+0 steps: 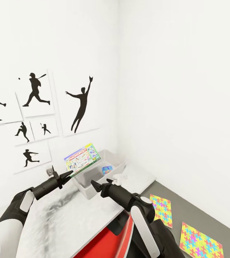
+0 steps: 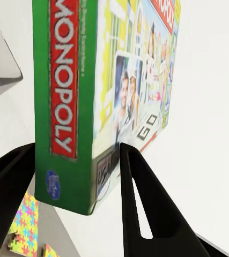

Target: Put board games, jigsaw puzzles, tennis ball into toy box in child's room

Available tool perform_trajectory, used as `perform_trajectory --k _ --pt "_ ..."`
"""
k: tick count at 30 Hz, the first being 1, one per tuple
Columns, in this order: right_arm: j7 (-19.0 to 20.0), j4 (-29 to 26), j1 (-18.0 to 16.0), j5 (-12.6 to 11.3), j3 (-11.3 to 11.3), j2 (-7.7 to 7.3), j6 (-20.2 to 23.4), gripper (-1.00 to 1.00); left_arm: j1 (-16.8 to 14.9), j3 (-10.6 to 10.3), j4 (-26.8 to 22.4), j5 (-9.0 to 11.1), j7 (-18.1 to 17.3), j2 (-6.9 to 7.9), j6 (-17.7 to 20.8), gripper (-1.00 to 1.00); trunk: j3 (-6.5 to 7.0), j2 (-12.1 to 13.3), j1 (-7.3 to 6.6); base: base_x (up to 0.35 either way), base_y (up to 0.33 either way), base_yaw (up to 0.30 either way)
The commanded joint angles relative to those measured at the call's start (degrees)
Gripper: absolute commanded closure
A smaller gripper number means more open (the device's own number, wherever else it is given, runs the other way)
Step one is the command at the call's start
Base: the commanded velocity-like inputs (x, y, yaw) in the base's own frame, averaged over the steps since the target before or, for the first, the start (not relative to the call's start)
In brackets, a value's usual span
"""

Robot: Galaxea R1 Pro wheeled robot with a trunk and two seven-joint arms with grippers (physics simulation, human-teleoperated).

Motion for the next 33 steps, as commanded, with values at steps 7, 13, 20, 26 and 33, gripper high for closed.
perform_trajectory --k 7,13,20,26,33 --pt "0.07 -0.03 -0.03 -0.22 -0.06 0.02 0.29 -1.0 -0.05 0.09 0.03 0.06 -0.1 0.0 0.32 1.0 -0.07 -0.08 0.03 0.006 0.0 0.0" --pt "0.07 -0.04 -0.03 -0.22 -0.06 0.02 0.32 -1.0 -0.05 0.09 0.03 0.06 -0.11 0.0 0.31 1.0 -0.07 -0.08 0.03 0.0 0.0 0.0" --pt "0.07 -0.04 -0.03 -0.23 -0.06 0.02 0.3 -1.0 -0.05 0.16 0.03 0.06 -0.12 0.0 0.32 1.0 -0.07 -0.08 0.03 0.031 -0.039 0.0" --pt "0.07 -0.05 -0.03 -0.23 -0.06 0.02 0.29 -1.0 -0.05 0.28 0.03 0.06 -0.12 0.0 0.33 1.0 -0.07 -0.08 0.03 0.081 -0.104 0.0" --pt "0.07 -0.07 -0.03 -0.24 0.02 0.02 0.32 -1.0 -0.05 0.61 0.03 0.06 -0.12 0.0 0.33 1.0 -0.07 -0.08 0.03 0.004 -0.005 0.0"
